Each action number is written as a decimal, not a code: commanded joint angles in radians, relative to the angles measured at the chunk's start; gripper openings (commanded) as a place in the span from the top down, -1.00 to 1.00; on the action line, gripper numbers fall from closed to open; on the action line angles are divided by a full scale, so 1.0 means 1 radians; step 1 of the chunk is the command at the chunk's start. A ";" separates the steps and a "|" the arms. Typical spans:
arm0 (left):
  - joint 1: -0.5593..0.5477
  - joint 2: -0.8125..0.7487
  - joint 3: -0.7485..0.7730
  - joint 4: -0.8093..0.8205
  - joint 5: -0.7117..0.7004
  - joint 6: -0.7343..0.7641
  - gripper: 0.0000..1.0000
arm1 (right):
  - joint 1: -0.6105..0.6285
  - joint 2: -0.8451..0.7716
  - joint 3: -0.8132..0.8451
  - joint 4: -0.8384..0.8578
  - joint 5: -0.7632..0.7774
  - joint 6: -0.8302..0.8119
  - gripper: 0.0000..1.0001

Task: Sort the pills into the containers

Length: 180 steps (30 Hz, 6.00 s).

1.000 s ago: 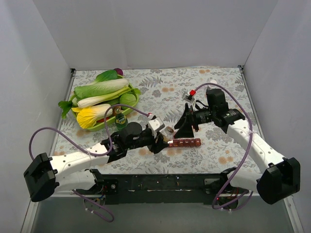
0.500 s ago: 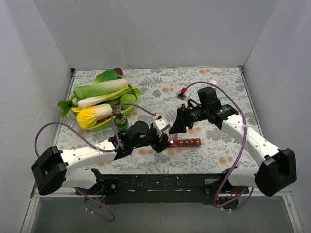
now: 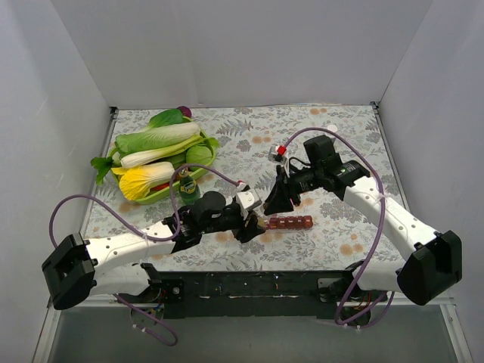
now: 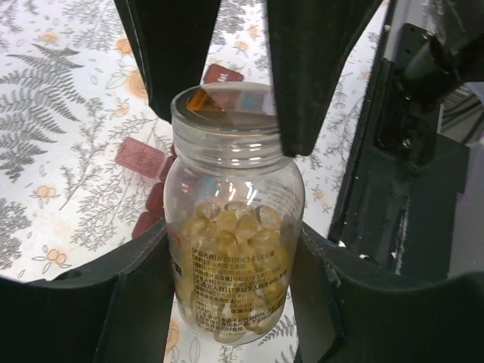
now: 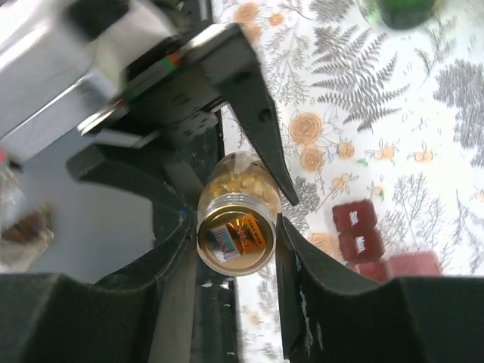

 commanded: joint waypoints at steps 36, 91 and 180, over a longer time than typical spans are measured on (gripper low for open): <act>0.003 -0.026 0.054 -0.018 0.001 -0.077 1.00 | 0.016 -0.094 -0.044 0.109 0.153 0.248 -0.81; 0.005 -0.192 -0.052 -0.130 0.191 0.003 1.00 | 0.024 0.114 0.346 -0.535 -0.149 -1.008 0.91; 0.003 -0.216 -0.121 -0.027 0.199 -0.057 1.00 | 0.029 -0.149 -0.107 -0.211 -0.037 -0.979 -0.95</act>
